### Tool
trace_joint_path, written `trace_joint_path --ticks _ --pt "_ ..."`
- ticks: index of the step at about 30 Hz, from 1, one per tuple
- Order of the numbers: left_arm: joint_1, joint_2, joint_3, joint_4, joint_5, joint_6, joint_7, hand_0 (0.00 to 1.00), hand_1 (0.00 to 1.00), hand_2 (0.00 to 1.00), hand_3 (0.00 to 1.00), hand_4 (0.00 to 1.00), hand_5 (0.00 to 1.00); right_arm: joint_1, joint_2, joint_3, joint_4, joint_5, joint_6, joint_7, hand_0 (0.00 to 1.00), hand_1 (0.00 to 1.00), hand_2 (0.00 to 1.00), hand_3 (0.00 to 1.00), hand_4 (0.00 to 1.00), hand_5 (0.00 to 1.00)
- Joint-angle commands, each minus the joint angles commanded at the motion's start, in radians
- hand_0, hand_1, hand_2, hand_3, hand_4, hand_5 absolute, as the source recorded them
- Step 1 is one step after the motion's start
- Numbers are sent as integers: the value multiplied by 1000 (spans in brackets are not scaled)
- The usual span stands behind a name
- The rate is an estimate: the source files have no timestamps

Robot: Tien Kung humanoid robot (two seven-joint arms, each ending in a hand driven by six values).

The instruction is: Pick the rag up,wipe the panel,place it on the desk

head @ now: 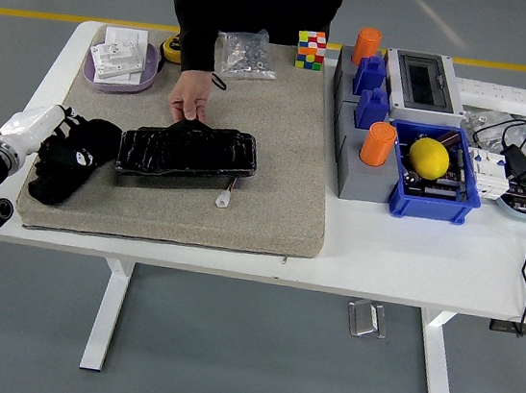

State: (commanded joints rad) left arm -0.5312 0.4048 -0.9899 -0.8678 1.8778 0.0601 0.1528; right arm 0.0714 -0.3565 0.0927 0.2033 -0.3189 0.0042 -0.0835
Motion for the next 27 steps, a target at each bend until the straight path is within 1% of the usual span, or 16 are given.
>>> trace_joint_path --ticks 2,3,7,8,14,15,20,21,26,27 --pt "1 -1 1 4 -1 1 -1 521 634 742 673 863 346 0 0 7 0 -3 -1 1 710 652 686 593 964 426" --pt "1 -1 1 6 -1 3 -2 467 564 730 630 816 248 0 -1 8 0 -4 -1 1 708 652 687 593 965 425" --pt "1 0 4 9 0 5 -1 467 564 730 630 816 248 0 -2 16 1 -7 0 1 708 652 687 593 965 425" --pt "1 0 4 10 0 6 -1 427 418 675 605 774 209 0 -2 17 0 -7 -1 1 708 652 687 593 965 426" --pt "4 1 7 12 6 22 -1 427 418 675 605 774 209 -1 -1 27 0 -10 0 2 708 652 687 593 965 426" --pt "4 2 8 12 5 24 0 392 371 637 577 709 172 -1 -1 27 0 -11 0 2 708 652 687 593 965 427" --pt "6 1 10 12 7 36 3 392 371 637 577 709 172 -1 -1 32 0 -13 -1 2 708 652 687 593 965 427" --pt "6 1 10 12 6 38 3 377 323 613 563 656 136 -1 -1 33 -1 -13 -1 2 708 652 687 594 966 426" --pt "8 -1 12 11 5 51 0 377 323 613 563 656 136 -3 -1 40 -2 -15 -1 3 708 652 687 594 966 426" --pt "9 0 13 11 4 55 -2 360 262 565 536 535 65 -3 -1 41 -2 -15 -2 3 708 652 687 594 966 426"
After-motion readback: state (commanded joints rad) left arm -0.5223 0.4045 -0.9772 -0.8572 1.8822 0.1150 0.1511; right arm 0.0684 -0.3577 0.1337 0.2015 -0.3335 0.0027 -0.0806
